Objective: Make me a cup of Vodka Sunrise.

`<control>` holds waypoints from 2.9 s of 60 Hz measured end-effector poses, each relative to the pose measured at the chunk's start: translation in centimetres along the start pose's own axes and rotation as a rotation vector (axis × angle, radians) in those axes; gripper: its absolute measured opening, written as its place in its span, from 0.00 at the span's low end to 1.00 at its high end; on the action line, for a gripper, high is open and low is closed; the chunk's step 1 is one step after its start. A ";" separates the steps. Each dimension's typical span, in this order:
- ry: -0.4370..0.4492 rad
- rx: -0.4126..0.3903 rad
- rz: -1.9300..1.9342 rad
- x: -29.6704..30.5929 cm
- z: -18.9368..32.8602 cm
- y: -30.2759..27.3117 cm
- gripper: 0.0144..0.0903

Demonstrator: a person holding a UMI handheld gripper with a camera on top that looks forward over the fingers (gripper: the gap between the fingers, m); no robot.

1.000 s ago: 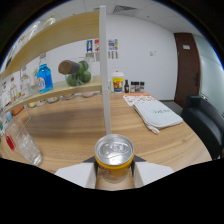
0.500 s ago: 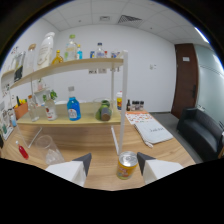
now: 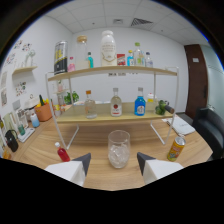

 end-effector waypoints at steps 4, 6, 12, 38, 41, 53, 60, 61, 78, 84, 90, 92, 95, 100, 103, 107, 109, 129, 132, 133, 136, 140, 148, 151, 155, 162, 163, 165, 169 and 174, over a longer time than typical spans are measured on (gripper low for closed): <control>-0.011 0.031 -0.021 -1.8 0.5 -1.7 0.95; -0.024 0.051 -0.028 -2.8 0.9 -2.8 0.95; -0.060 0.104 -0.039 -5.4 2.5 -6.3 0.95; -0.052 0.092 -0.049 -8.6 14.8 -12.0 0.67; -0.042 0.059 -0.035 -8.3 15.9 -11.6 0.58; -0.034 0.016 -0.013 -8.2 17.2 -10.6 0.30; -0.034 0.008 -0.045 -8.3 17.1 -10.6 0.28; -0.034 0.005 -0.047 -8.3 17.1 -10.6 0.28; -0.073 0.083 -0.044 -9.6 12.7 -13.3 0.27; -0.088 0.110 -0.046 -10.0 9.9 -13.6 0.27; -0.101 0.102 -0.032 -10.3 7.5 -12.1 0.27; -0.101 0.092 -0.035 -10.3 6.8 -11.2 0.27; -0.092 0.074 -0.035 -10.1 6.1 -9.6 0.27; -0.092 0.032 -0.013 -10.0 5.4 -6.4 0.27; -0.088 0.005 -0.001 -9.9 5.5 -4.4 0.27; -0.075 -0.019 0.014 -9.7 6.0 -2.3 0.27; -0.069 -0.027 0.023 -9.7 6.4 -1.5 0.27; -0.011 -0.115 0.035 -10.0 13.2 5.0 0.27; -0.002 -0.133 0.024 -9.9 13.8 5.8 0.27; -0.002 -0.139 0.022 -10.0 14.1 6.1 0.27; -0.001 -0.158 0.021 -10.0 14.6 6.8 0.27; 0.003 -0.178 0.022 -10.2 15.0 7.7 0.27; 0.006 -0.188 0.011 -10.5 15.4 8.2 0.27; 0.007 -0.189 0.006 -10.6 15.4 8.2 0.27; 0.011 -0.188 -0.011 -10.7 15.3 8.3 0.28; 0.010 -0.179 -0.025 -10.8 14.8 8.6 0.29; 0.009 -0.179 -0.025 -10.8 14.8 8.6 0.29; 0.006 -0.180 -0.025 -10.8 14.7 8.8 0.29; 0.006 -0.193 -0.029 -10.6 14.4 8.9 0.34; 0.005 -0.195 -0.033 -10.4 13.9 8.4 0.53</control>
